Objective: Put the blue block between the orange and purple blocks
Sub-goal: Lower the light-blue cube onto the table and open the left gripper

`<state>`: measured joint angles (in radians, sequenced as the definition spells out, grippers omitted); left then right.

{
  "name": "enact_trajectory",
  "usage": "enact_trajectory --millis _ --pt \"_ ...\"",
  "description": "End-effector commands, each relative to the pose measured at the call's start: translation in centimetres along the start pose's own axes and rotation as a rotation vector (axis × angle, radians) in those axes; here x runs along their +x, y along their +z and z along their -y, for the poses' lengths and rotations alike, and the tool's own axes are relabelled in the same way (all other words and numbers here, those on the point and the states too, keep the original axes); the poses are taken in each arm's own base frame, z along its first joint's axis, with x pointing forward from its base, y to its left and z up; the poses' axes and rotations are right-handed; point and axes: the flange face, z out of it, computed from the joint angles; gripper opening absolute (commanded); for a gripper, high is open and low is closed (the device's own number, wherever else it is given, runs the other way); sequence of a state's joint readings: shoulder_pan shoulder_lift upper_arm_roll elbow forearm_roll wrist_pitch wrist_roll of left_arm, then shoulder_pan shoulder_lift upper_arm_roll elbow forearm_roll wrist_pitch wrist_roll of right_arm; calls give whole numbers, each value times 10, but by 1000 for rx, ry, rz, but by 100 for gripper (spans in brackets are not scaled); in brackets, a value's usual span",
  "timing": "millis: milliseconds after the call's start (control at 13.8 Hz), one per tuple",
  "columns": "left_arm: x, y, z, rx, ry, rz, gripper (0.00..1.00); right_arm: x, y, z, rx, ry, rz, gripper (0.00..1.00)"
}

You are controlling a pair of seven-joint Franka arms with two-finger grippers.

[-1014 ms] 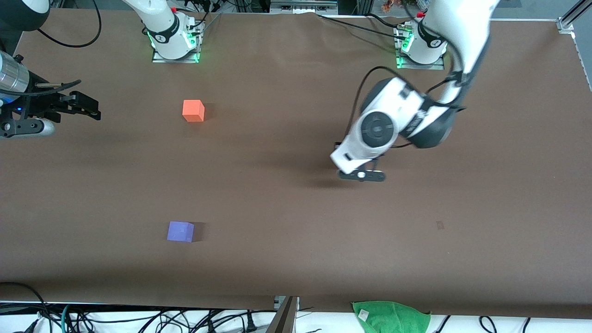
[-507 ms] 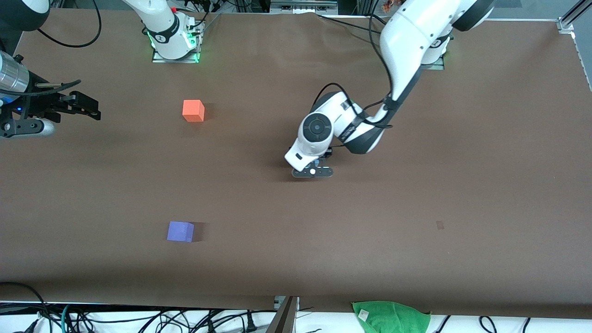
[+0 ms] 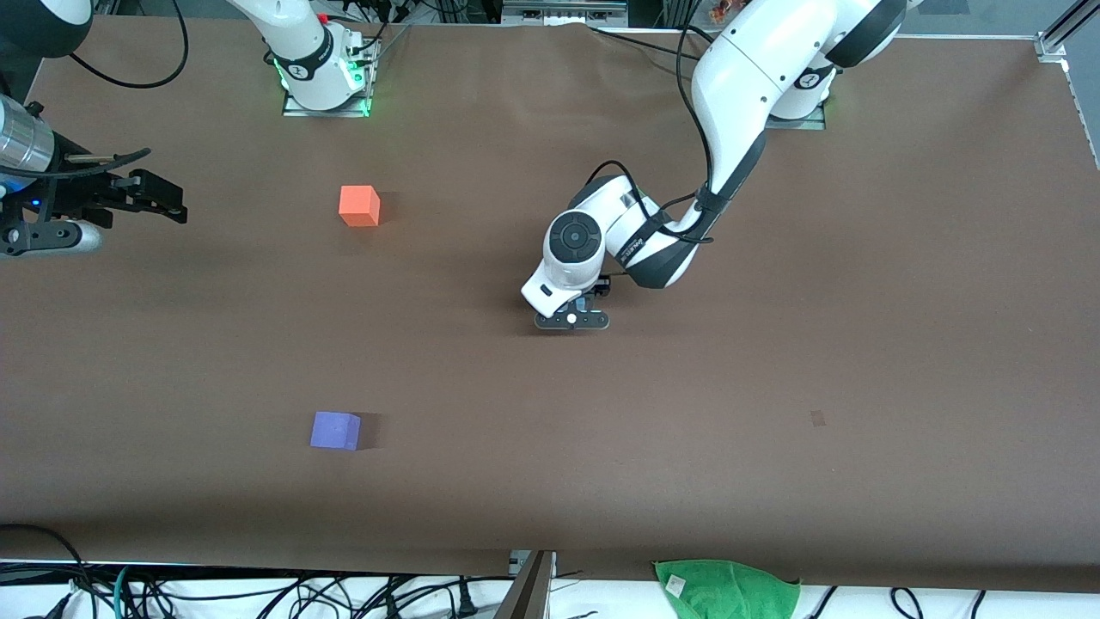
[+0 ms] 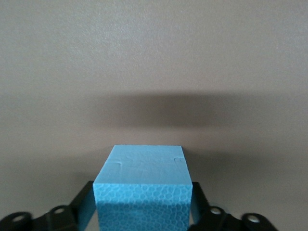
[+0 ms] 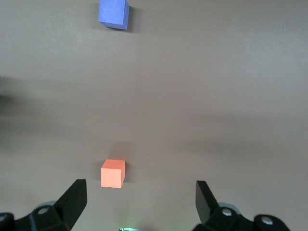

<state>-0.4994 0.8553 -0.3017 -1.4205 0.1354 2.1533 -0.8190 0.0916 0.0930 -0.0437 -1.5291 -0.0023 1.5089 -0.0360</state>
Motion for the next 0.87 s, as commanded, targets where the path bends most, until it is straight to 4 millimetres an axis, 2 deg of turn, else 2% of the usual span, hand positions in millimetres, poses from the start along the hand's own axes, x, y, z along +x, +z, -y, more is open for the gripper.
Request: enact_trajectory --millis 0,290,362,507,652,725,797 --pt "0 -38 -2 14 -5 -21 100 1 -6 -3 0 -13 -7 100" --pt "-11 -136 12 16 -23 -29 100 2 -5 -4 -4 -12 -7 100" --pt "-8 -161 28 23 -40 -26 100 4 -3 -3 -5 -14 -4 100" --pt "-3 -215 65 47 -53 -32 100 4 -3 -2 1 -2 -6 100" --pt "9 -263 125 80 7 -13 100 7 0 0 4 -4 -7 100" --pt "15 -285 157 91 28 -2 100 13 8 3 5 -8 -3 100" --pt "17 -307 189 99 32 5 100 24 24 6 1 -14 12 100"
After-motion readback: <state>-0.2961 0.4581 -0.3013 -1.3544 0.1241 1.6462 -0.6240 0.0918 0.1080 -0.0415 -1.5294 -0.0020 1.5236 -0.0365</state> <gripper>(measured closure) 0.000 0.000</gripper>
